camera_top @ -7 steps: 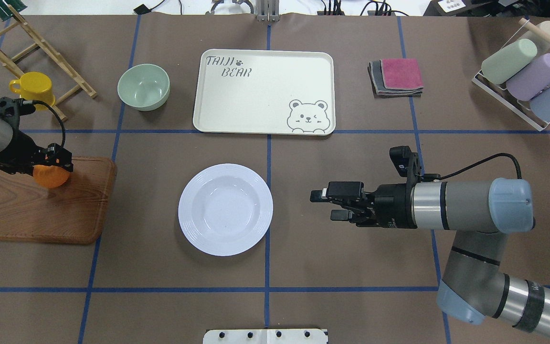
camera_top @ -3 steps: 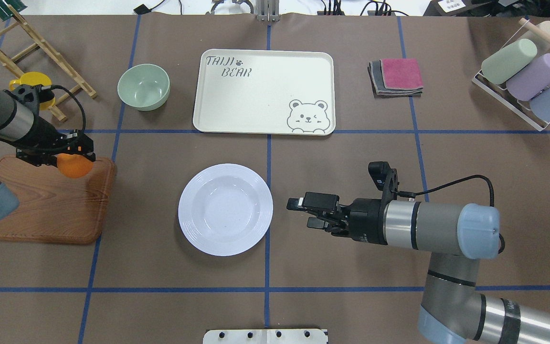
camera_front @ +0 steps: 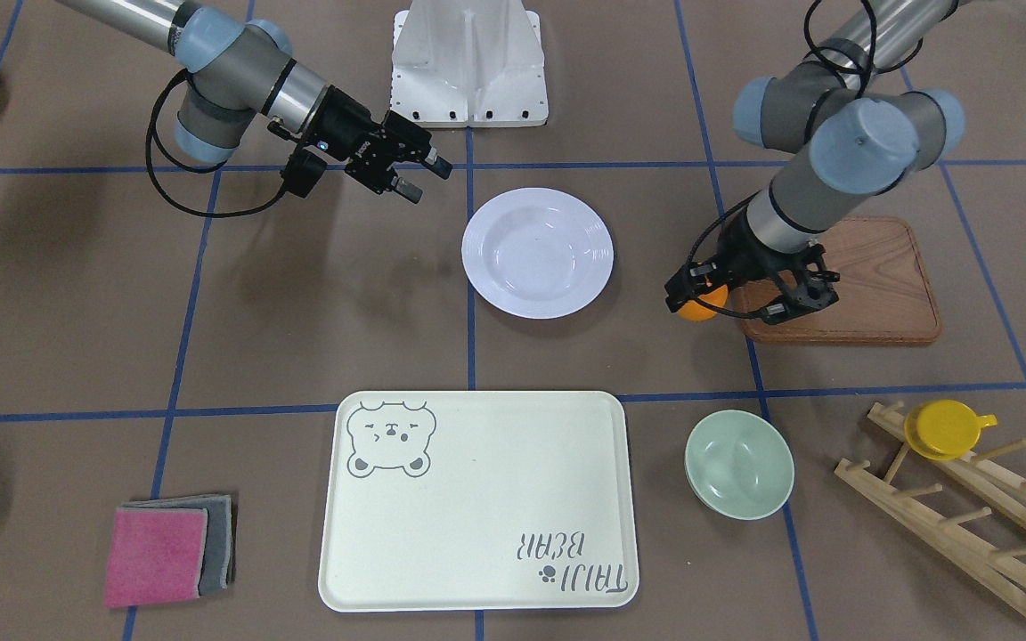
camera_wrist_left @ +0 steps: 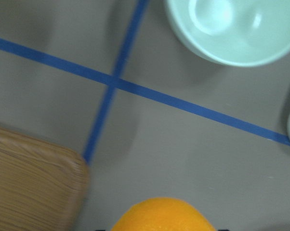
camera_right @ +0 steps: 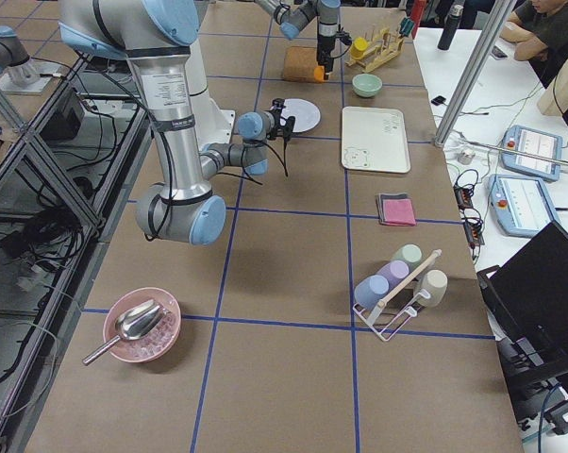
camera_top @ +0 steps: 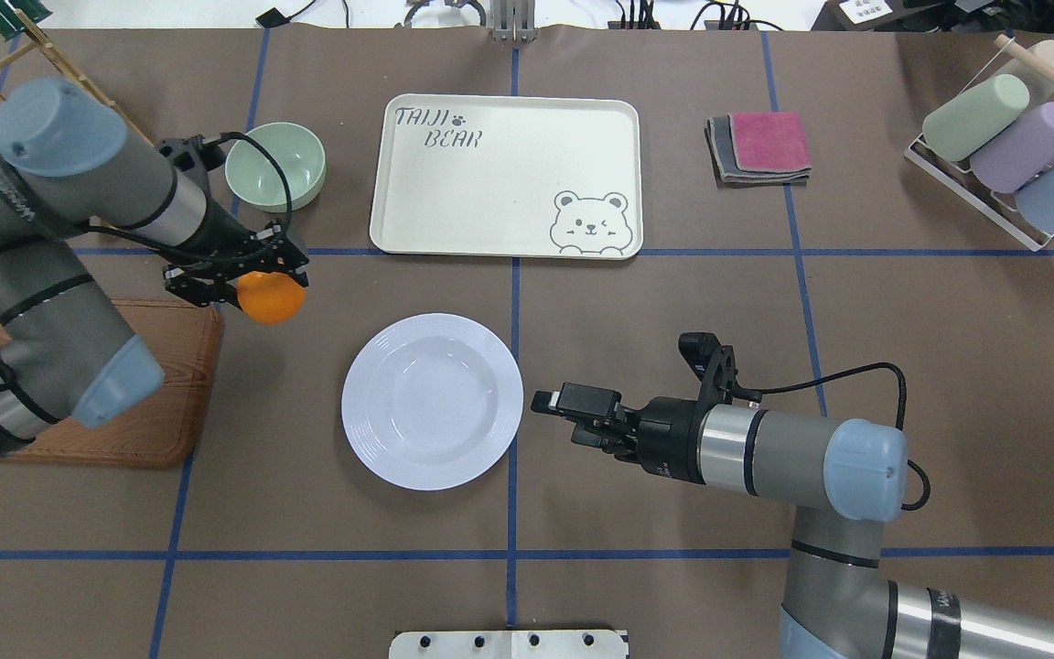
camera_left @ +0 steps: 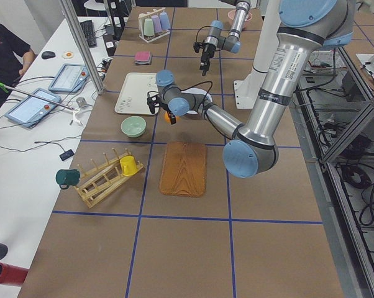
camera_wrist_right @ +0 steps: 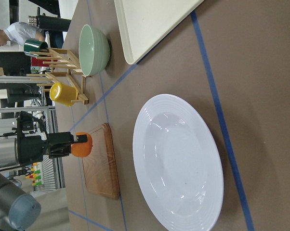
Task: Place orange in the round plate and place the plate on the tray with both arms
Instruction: 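Carry the orange onto the plate with left gripper while right grips plate rim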
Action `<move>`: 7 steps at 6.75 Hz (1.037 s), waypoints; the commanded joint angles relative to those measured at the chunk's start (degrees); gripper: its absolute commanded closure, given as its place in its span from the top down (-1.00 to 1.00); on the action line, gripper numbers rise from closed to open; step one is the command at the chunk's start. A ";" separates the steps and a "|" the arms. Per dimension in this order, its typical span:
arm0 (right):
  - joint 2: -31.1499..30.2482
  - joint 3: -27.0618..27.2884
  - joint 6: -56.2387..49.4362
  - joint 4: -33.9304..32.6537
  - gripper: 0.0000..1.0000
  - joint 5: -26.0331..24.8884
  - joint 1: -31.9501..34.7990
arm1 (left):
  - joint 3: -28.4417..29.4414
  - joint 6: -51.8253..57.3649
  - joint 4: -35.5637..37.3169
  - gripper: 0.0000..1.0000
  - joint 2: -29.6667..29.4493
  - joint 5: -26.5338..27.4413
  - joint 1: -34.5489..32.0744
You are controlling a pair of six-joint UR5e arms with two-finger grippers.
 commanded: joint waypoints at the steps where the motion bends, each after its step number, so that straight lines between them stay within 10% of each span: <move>1: 1.75 -2.85 -0.63 -0.34 0.95 -1.31 0.59 | 0.08 -5.56 3.83 0.46 -6.11 5.49 6.35; 7: 8.07 -10.40 -0.71 -0.25 0.96 -2.28 1.92 | 0.34 -8.67 3.40 0.96 -7.54 11.75 13.06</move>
